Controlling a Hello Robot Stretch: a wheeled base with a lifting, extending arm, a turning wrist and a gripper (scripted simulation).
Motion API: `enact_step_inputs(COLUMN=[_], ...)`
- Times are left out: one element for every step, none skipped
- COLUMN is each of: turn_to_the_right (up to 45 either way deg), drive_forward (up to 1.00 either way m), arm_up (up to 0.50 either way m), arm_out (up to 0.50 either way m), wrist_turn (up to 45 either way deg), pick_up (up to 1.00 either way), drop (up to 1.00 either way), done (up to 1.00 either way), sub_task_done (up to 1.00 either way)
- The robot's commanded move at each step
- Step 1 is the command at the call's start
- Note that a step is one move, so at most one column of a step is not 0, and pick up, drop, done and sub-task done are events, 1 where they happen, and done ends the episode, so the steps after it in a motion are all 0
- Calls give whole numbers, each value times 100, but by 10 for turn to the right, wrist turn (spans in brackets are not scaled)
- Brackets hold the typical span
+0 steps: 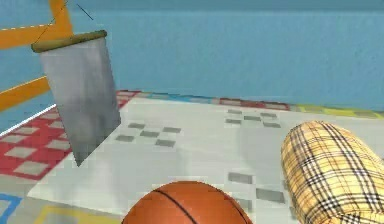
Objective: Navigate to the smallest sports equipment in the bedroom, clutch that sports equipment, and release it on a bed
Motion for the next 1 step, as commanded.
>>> enact_step_inputs(turn_to_the_right=[300], drive_forward=[0], arm_up=[0], arm_out=[0], wrist_turn=[0], pick_up=[0], drop=[0], done=[0], sub_task_done=[0])
